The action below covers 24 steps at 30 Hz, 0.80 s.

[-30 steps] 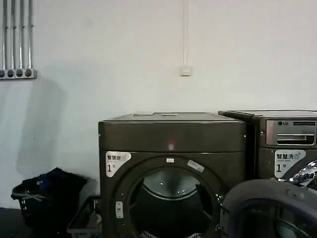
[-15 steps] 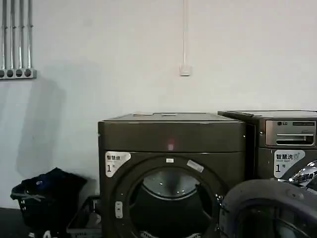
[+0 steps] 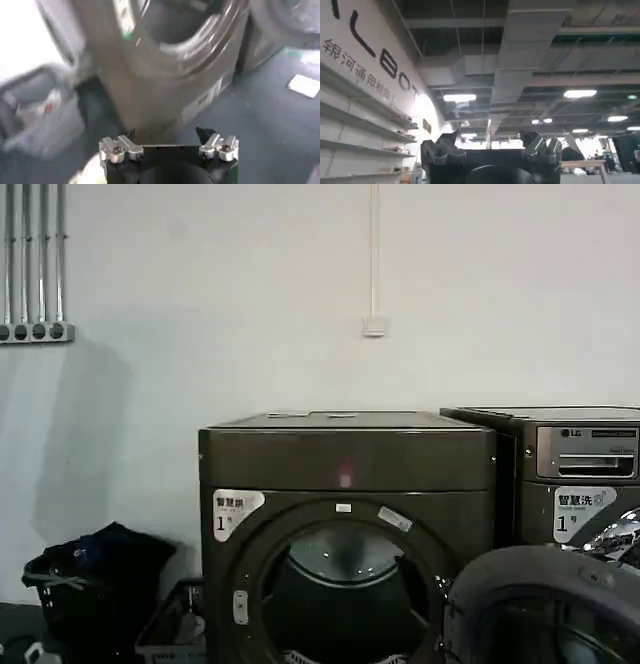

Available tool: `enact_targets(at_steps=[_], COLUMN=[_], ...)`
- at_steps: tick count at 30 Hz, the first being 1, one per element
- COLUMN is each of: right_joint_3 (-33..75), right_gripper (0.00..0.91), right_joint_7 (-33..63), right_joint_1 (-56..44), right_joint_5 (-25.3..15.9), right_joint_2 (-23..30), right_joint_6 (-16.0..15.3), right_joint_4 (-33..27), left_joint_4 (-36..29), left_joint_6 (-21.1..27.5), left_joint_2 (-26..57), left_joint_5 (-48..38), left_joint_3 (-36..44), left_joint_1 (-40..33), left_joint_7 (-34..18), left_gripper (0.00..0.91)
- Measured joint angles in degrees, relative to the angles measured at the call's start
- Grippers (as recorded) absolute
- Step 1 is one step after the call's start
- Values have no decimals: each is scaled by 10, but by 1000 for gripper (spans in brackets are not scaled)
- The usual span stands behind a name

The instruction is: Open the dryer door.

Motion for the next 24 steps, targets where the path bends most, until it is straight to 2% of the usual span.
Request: enact_targets(at_steps=[2, 4, 9, 24], right_joint_3=[-1, -2, -2, -1], right_gripper=[907, 907, 907, 907], right_joint_7=[-1, -2, -6, -11], right_joint_1=[1, 2, 0, 1], right_joint_5=[-2, -5, -9, -13], right_joint_2=[-3, -5, -6, -9], right_joint_6=[1, 3, 1, 1], right_joint_4=[-4, -8, -18, -38], left_joint_4=[-6, -10, -23, -41], left_joint_6=[35, 50, 51, 51], left_joint_2=[13, 25, 56, 114], left_joint_5=[-1, -1, -2, -31], left_joint_3=[-1, -1, -3, -8], left_joint_1=[6, 10, 24, 61], left_joint_7=[7, 11, 25, 23], left_gripper=[907, 907, 907, 907])
